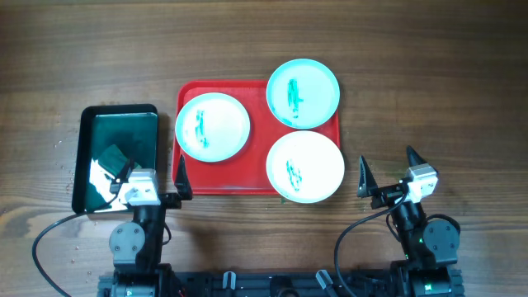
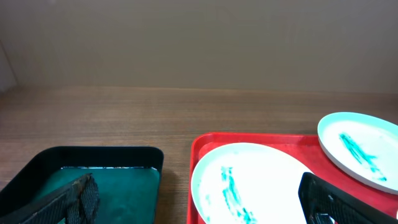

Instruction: Clean dirty plates on tray and stack at the side

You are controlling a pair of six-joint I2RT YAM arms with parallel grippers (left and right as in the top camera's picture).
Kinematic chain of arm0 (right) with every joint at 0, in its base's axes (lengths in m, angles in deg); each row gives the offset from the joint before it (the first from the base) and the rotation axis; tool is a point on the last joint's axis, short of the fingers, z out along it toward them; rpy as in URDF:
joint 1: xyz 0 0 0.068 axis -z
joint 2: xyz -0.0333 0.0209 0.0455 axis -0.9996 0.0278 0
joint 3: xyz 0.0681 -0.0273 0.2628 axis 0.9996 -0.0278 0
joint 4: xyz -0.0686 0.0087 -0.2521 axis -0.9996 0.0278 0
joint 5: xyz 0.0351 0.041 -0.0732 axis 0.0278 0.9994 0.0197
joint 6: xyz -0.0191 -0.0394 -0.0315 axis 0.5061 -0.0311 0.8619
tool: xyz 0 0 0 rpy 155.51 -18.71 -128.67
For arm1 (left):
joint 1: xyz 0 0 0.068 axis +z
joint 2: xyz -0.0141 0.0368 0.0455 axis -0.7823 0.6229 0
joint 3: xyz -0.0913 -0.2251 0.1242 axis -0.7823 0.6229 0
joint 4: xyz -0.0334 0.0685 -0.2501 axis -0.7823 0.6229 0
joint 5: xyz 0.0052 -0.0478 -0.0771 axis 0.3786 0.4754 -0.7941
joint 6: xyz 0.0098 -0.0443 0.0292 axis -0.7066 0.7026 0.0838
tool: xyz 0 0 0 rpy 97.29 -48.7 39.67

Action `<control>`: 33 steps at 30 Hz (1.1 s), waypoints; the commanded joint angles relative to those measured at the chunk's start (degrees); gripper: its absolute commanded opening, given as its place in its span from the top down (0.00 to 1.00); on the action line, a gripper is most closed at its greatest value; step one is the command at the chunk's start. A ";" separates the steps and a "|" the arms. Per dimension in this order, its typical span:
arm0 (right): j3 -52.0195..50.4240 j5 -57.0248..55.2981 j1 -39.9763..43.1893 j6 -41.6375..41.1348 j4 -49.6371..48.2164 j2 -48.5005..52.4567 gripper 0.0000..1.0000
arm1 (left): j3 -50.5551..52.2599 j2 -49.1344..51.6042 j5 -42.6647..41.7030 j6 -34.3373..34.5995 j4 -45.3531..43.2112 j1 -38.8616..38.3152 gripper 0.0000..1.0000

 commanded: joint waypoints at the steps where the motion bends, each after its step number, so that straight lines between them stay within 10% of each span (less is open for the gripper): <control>1: -0.07 -0.39 -0.31 0.57 -0.04 -0.02 0.00 | 0.28 -0.46 -0.90 -1.29 0.07 -0.26 0.00; 22: 2.56 1.86 -0.28 -7.13 -4.11 0.00 0.00 | -4.46 0.55 -0.85 9.90 -1.66 -0.26 0.00; 33: 14.38 6.51 -0.28 -6.71 -8.31 15.17 0.00 | -20.26 21.75 -1.11 9.90 1.92 -0.26 0.00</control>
